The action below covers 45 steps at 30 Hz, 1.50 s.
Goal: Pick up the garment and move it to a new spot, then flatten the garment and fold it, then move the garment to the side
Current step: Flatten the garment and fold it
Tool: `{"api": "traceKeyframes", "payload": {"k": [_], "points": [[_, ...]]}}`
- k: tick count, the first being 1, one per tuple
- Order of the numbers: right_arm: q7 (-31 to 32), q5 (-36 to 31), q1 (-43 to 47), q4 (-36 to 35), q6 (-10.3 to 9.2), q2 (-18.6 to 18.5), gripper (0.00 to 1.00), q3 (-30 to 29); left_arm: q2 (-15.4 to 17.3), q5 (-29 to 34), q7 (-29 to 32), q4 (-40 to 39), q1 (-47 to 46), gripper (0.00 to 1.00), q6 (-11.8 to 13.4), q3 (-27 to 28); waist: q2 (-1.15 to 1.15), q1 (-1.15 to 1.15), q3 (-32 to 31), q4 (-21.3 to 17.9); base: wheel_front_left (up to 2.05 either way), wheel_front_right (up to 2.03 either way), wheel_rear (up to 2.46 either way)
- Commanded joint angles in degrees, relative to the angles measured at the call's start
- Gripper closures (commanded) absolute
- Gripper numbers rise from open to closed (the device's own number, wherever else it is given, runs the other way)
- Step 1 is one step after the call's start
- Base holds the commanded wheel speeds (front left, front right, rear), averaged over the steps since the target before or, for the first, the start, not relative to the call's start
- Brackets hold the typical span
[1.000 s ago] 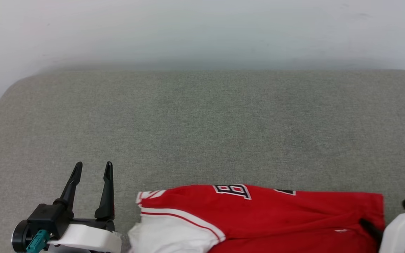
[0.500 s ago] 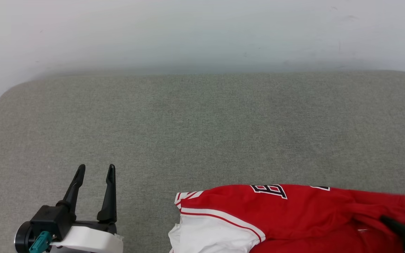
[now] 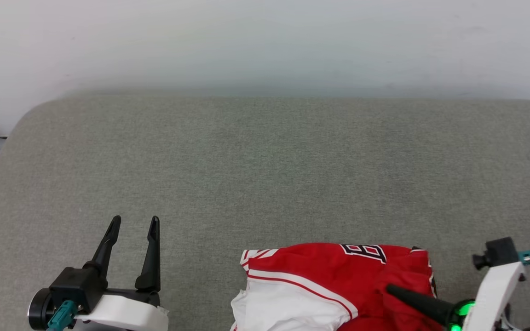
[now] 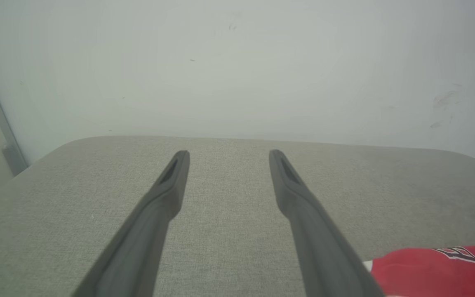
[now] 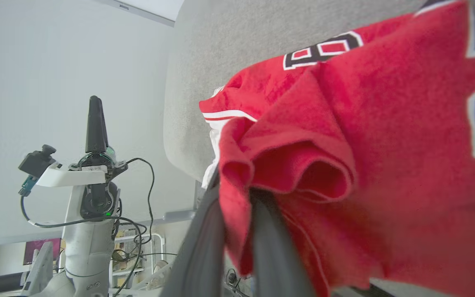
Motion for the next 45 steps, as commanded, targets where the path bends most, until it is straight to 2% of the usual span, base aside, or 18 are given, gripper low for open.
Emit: {"api": "traceKeyframes", "payload": {"k": [1, 16, 21, 22, 23, 24, 33, 36, 41, 45], "points": [[-1.0, 2.1, -0.8, 0.9, -0.03, 0.8, 1.0, 1.9, -0.1, 0.0, 0.2, 0.0, -1.0, 0.0, -0.2, -0.3, 0.0, 0.0, 0.5, 0.9, 0.0, 0.0, 0.0], [-10.8, 9.7, -6.9, 7.6, -0.03, 1.5, 1.0, 22.1, -0.5, -0.2, 0.0, 0.8, -4.6, 0.0, -1.2, -1.3, 0.0, 0.0, 5.2, 5.0, 0.0, 0.0, 0.0], [-16.1, 7.8, -9.0, 10.3, -0.03, 0.9, 0.98, 27.8, -0.9, 0.0, -0.1, 1.2, -5.8, 0.0, -1.7, -1.3, 0.0, 0.0, 7.2, 6.0, 0.0, 0.0, 0.0], [-17.0, 7.5, -9.2, 11.0, -0.03, 0.6, 0.72, 28.7, -1.0, 0.1, -0.2, 1.4, -6.0, 0.0, -1.8, -1.3, 0.0, 0.0, 7.5, 6.1, 0.0, 0.0, 0.0], [-17.7, 7.2, -9.5, 11.5, -0.03, 0.2, 0.25, 29.6, -1.1, 0.2, -0.2, 1.5, -6.2, 0.0, -1.9, -1.3, 0.0, 0.0, 7.7, 6.1, 0.0, 0.0, 0.0], [-18.5, 7.3, -9.7, 11.8, -0.03, -0.1, 0.0, 30.4, -1.2, 0.2, -0.2, 1.6, -6.3, 0.0, -2.0, -1.2, 0.0, 0.0, 8.0, 6.2, 0.0, 0.0, 0.0], [-27.9, 8.5, -12.2, 9.5, -0.03, -3.3, 0.0, 36.3, -1.7, 0.6, -0.5, 2.7, -6.6, 0.0, -2.6, -0.5, 0.0, 0.0, 7.8, 5.2, 0.0, 0.0, 0.0], [-32.6, 6.6, -12.9, 7.9, -0.03, -5.6, 0.0, 37.6, -1.7, 0.9, -0.5, 2.8, -6.1, 0.0, -2.7, -0.4, 0.0, 0.0, 6.8, 4.5, 0.0, 0.0, 0.0], [-44.4, -1.2, -14.2, 8.3, -0.03, -8.4, 0.0, 36.5, -1.7, 1.2, -0.5, 2.9, -5.1, 0.0, -2.6, -0.1, 0.0, 0.0, 4.8, 3.4, 0.0, 0.0, 0.0], [-53.8, -11.2, -13.9, 10.8, -0.03, -9.6, 0.0, 32.0, -1.6, 1.4, -0.5, 2.8, -4.1, 0.0, -2.1, 0.4, 0.0, 0.0, 3.1, 2.2, 0.0, 0.0, 0.0]]}}
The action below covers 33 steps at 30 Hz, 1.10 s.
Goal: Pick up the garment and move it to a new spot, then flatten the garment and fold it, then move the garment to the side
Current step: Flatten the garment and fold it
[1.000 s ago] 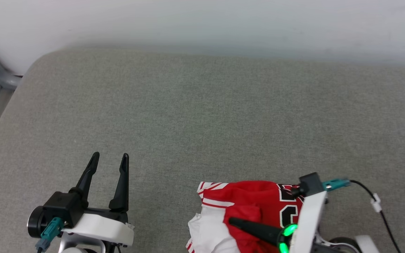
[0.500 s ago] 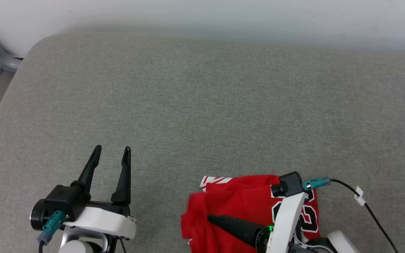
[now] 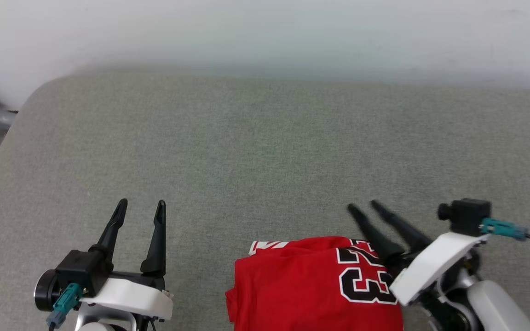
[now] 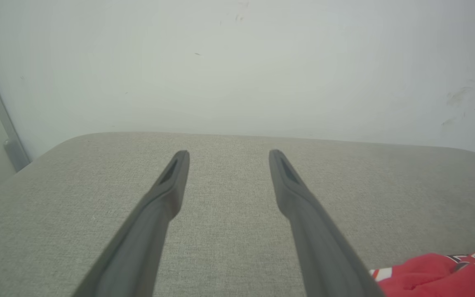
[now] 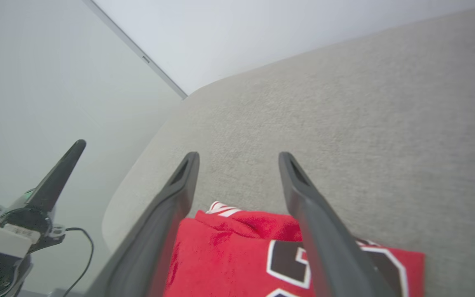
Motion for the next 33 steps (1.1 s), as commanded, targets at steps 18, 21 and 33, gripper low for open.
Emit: {"api": "traceKeyframes", "payload": {"k": [18, 21, 33], "points": [[-10.0, -38.2, 13.2, -13.3, -0.03, 6.0, 0.0, -25.5, -0.7, 1.6, -0.3, -0.2, 5.0, 0.0, 1.0, 2.5, 0.0, 0.0, -6.9, -4.6, 0.0, 0.0, 0.0], [-8.9, -40.6, 16.4, -16.9, -0.03, 7.0, 0.0, -26.6, -0.9, 2.2, -0.3, -0.3, 5.4, 0.0, 0.8, 2.7, 0.0, 0.0, -7.6, -4.7, 0.0, 0.0, 0.0], [-6.6, -42.1, 24.2, -21.9, -0.03, 9.8, 0.0, -28.1, -2.2, 4.1, -0.3, 2.0, 7.3, 0.0, -0.3, 3.7, 0.0, 0.0, -9.3, -4.7, 0.0, 0.0, 0.0]]}}
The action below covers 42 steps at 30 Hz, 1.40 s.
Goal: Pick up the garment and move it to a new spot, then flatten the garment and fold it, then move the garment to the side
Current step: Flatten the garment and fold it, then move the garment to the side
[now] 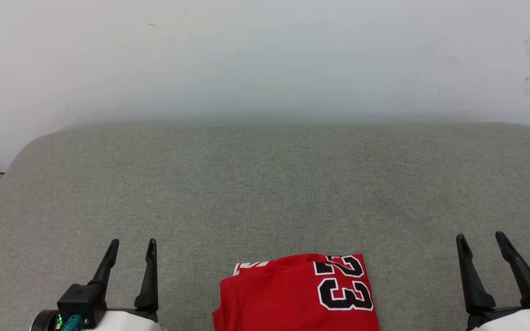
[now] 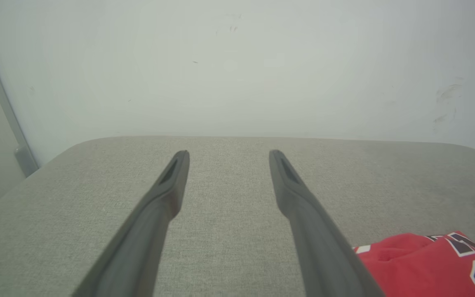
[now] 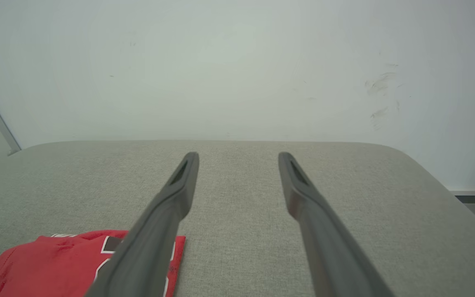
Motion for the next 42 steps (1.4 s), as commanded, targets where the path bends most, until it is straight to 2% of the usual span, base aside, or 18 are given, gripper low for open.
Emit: {"api": "traceKeyframes", "payload": {"k": [1, 10, 16, 19, 23, 27, 31, 42], "points": [[0.3, -0.2, 0.5, -0.5, -0.03, 0.4, 0.0, -0.2, -0.3, 0.5, -0.2, 0.3, 0.2, 0.0, -0.5, 0.2, 0.0, 0.01, -0.1, 0.0, 0.0, 0.0, 0.0], [1.9, 2.0, 0.6, 0.0, -0.03, 0.8, 0.0, -0.7, -1.4, 1.1, -0.2, 1.9, -1.1, 0.0, -1.9, 0.8, 0.0, 0.01, 0.0, 0.3, 0.0, 0.0, 0.0], [4.7, 7.4, 0.8, 2.7, -0.03, 1.0, 0.0, -2.2, -2.0, 1.5, -0.2, 2.2, -1.7, 0.0, -2.5, 1.3, 0.0, 0.01, 0.2, 0.6, 0.0, 0.0, 0.0], [8.8, 12.9, 0.8, 6.3, -0.03, 0.0, 0.0, -3.6, -2.4, 1.7, -0.2, 2.2, -2.5, 0.0, -2.9, 1.4, 0.0, 0.01, 0.7, 1.2, 0.0, 0.0, 0.0], [16.9, 18.8, 0.6, 11.5, -0.03, -3.3, 0.0, -4.1, -3.0, 2.1, -0.2, 1.7, -3.6, 0.0, -3.6, 1.6, 0.0, 0.01, 2.0, 2.5, 0.0, 0.0, 0.0], [24.9, 24.7, -0.1, 13.9, -0.03, -6.0, 0.0, -0.9, -3.7, 2.7, -0.2, 0.4, -5.3, 0.0, -4.3, 1.9, 0.0, 0.01, 5.1, 4.3, 0.0, 0.0, 0.0], [29.3, 28.8, -2.3, 14.2, -0.03, -7.2, 0.0, 2.8, -4.7, 3.2, -0.2, -0.3, -7.0, 0.0, -5.1, 2.5, 0.0, 0.01, 8.4, 5.9, 0.0, 0.0, 0.0], [32.6, 33.9, -10.6, 19.0, -0.03, -10.8, 0.0, 12.5, -7.5, 4.6, -0.2, -0.5, -10.7, 0.0, -7.4, 3.8, 0.0, 0.01, 14.2, 8.9, 0.0, 0.0, 0.0]]}}
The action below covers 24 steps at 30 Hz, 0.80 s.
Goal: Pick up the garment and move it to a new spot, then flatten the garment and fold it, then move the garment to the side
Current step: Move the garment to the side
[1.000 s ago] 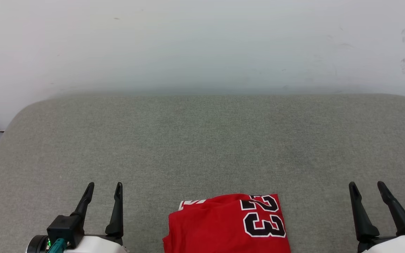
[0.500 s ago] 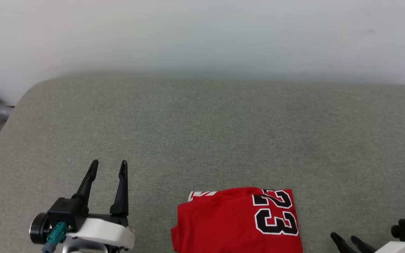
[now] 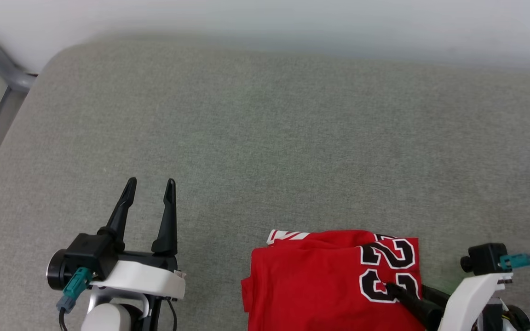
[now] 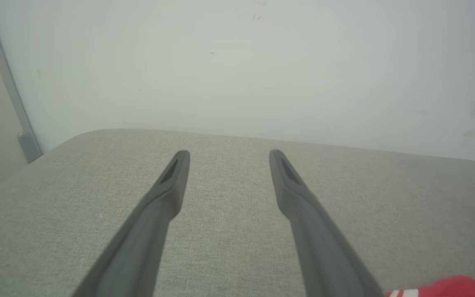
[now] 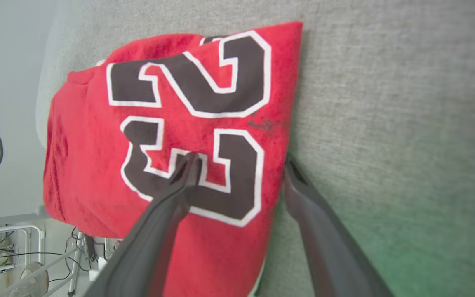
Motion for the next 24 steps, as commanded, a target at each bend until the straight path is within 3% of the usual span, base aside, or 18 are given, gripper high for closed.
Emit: {"api": "traceKeyframes", "payload": {"k": [1, 6, 7, 8, 9, 17, 24], "points": [[0.7, -0.1, -0.8, 1.6, -0.05, -0.7, 0.0, 1.4, -0.3, 0.5, -0.2, 0.0, -0.9, 0.0, -0.4, 0.3, 0.0, -0.01, 1.1, 0.9, 0.0, 0.0, 0.0], [2.7, 1.2, -1.7, 5.5, -0.08, -0.9, 0.02, 4.8, -1.1, 0.9, -0.2, 0.3, -1.6, 0.0, -1.0, 1.0, 0.0, -0.01, 2.1, 1.7, 0.0, 0.0, 0.0], [2.7, 1.4, -1.9, 5.8, -0.08, -0.8, 0.56, 5.3, -1.3, 1.0, -0.2, 0.4, -1.6, 0.0, -1.0, 1.2, 0.0, -0.01, 2.2, 1.7, 0.0, 0.0, 0.0], [2.5, 1.8, -2.2, 6.0, -0.08, -0.6, 0.95, 5.5, -1.3, 1.0, -0.2, 0.5, -1.7, 0.0, -1.2, 1.4, 0.0, -0.01, 2.2, 1.7, 0.0, 0.0, 0.0], [2.1, 1.5, -2.5, 6.1, -0.08, -0.7, 1.0, 5.8, -1.5, 1.2, -0.2, 0.6, -1.7, 0.0, -1.3, 1.6, 0.0, -0.01, 2.2, 1.7, 0.0, 0.0, 0.0], [-1.3, -0.1, -4.6, 4.8, -0.06, -2.2, 1.0, 6.5, -1.8, 2.4, -0.2, 1.1, -0.1, 0.0, -1.9, 2.9, 0.0, -0.01, -1.2, -0.9, 0.0, 0.0, 0.0], [-2.9, -2.8, -4.5, 3.4, -0.04, -4.1, 1.0, 5.8, -1.1, 4.0, -0.2, -0.1, 1.2, 0.0, -2.2, 3.7, 0.0, -0.01, -2.9, -7.3, 0.0, 0.0, 0.0]]}}
